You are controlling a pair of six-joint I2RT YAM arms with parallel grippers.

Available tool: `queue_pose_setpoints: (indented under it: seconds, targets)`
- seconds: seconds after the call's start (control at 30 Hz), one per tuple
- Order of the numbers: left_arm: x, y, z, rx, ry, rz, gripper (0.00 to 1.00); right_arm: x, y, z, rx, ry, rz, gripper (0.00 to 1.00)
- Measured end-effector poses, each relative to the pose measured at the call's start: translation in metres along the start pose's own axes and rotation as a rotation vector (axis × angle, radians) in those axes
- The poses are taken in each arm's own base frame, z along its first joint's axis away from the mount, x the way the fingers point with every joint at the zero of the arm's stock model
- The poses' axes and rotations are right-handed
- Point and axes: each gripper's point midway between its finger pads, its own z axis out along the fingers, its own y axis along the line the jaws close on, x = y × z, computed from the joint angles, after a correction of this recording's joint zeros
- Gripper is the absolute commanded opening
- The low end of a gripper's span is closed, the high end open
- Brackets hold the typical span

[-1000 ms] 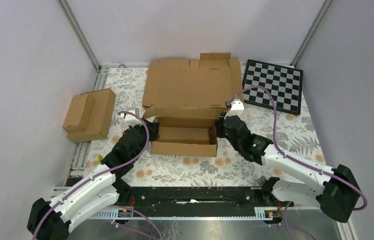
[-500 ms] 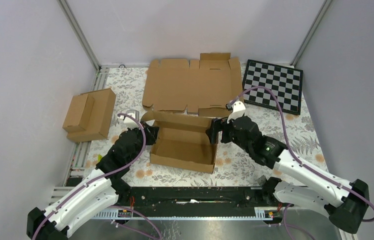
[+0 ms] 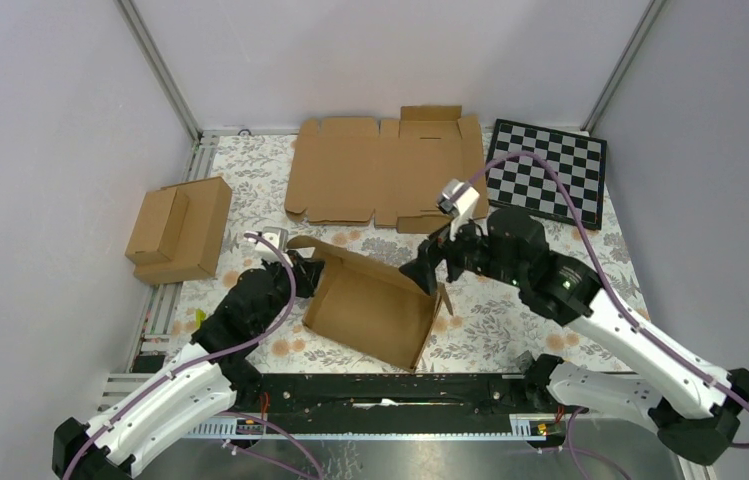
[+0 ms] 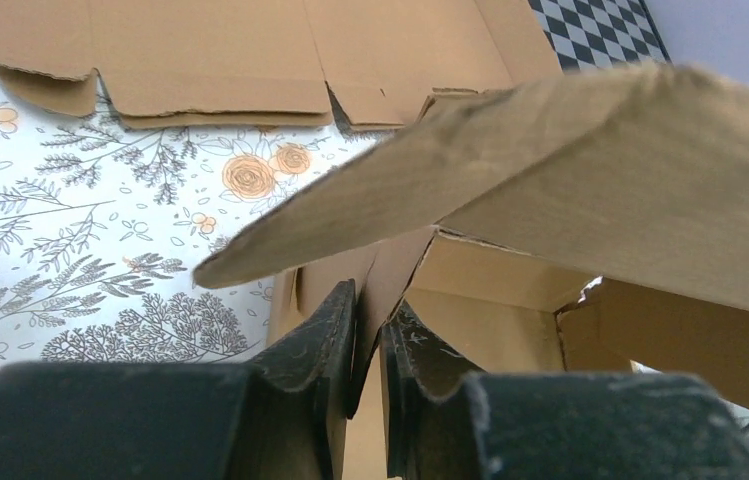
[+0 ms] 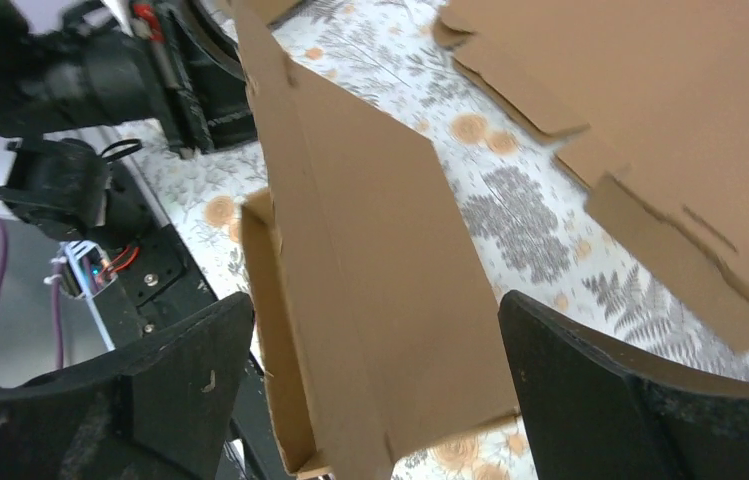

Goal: Fold the paper box

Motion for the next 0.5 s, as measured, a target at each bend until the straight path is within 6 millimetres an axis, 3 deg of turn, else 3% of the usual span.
queue_pose_setpoints:
  seconds: [0.13, 0.23, 0.3, 0.43, 0.5]
  targets:
    - [0.006, -0.003, 0.0, 0.024, 0.015, 0.009, 0.16, -0.016, 0.017, 0.019, -0.099, 0.039, -0.051, 0.97]
    - [0.007, -0.006, 0.001, 0.035, 0.019, 0.013, 0.16, -0.006, 0.026, 0.039, -0.166, 0.123, -0.055, 0.95]
    - [0.007, -0.007, 0.0, 0.039, 0.02, 0.015, 0.18, 0.007, 0.03, 0.048, -0.201, 0.18, -0.049, 0.88]
    - [0.008, -0.007, 0.0, 0.041, 0.026, 0.018, 0.31, 0.023, 0.038, 0.049, -0.25, 0.244, -0.044, 0.76]
    - [0.012, -0.005, 0.0, 0.038, 0.043, 0.02, 0.44, 0.024, 0.043, 0.047, -0.274, 0.248, -0.048, 0.75]
